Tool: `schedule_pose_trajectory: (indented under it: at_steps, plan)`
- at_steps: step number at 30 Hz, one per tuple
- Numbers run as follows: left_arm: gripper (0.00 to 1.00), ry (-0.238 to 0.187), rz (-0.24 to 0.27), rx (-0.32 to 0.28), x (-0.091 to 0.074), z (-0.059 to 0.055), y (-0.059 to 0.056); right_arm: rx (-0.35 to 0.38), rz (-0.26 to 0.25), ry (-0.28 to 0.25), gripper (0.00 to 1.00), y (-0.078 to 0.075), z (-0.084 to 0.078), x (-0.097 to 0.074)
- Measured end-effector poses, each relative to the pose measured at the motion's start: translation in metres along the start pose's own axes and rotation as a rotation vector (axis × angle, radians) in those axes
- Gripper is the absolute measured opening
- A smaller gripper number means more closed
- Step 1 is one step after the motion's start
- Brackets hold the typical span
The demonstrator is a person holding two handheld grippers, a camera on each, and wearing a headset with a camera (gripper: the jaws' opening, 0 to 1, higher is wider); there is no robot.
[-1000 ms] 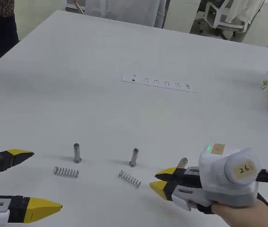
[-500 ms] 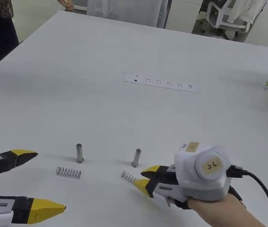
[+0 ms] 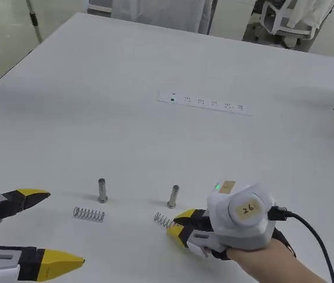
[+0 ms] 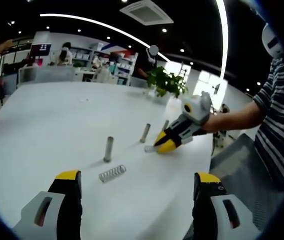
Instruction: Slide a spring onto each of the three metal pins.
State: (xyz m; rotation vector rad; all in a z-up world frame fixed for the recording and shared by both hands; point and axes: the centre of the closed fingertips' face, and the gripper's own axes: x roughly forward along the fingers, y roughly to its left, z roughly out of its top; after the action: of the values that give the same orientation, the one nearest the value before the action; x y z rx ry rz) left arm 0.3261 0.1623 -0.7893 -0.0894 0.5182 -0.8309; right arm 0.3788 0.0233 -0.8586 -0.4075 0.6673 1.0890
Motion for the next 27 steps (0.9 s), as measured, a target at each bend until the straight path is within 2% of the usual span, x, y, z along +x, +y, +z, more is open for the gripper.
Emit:
schedule_pose_trajectory:
  at_steps: [3,5,9,14,18,27]
  plan:
    - [0.89,0.0,-0.003,-0.001,-0.001,0.0,-0.001,-0.013,0.0,0.009,0.08,0.0,-0.003,0.001]
    - [0.89,-0.001,-0.001,-0.001,-0.001,0.001,0.0,-0.023,0.001,-0.005,0.08,-0.001,-0.003,-0.001]
    - [0.89,0.001,-0.009,0.006,-0.001,0.003,-0.003,-0.014,0.001,0.002,0.08,-0.002,-0.004,-0.003]
    - [0.87,0.001,-0.03,0.014,0.002,0.005,-0.007,-0.031,0.005,0.005,0.08,-0.005,-0.004,-0.014]
    - [0.85,0.026,-0.053,0.027,0.006,0.0,-0.013,-0.052,0.011,0.003,0.08,-0.005,-0.002,-0.024]
    - [0.82,0.048,-0.111,0.042,0.017,0.0,-0.028,-0.106,0.029,-0.023,0.08,0.0,0.012,-0.048]
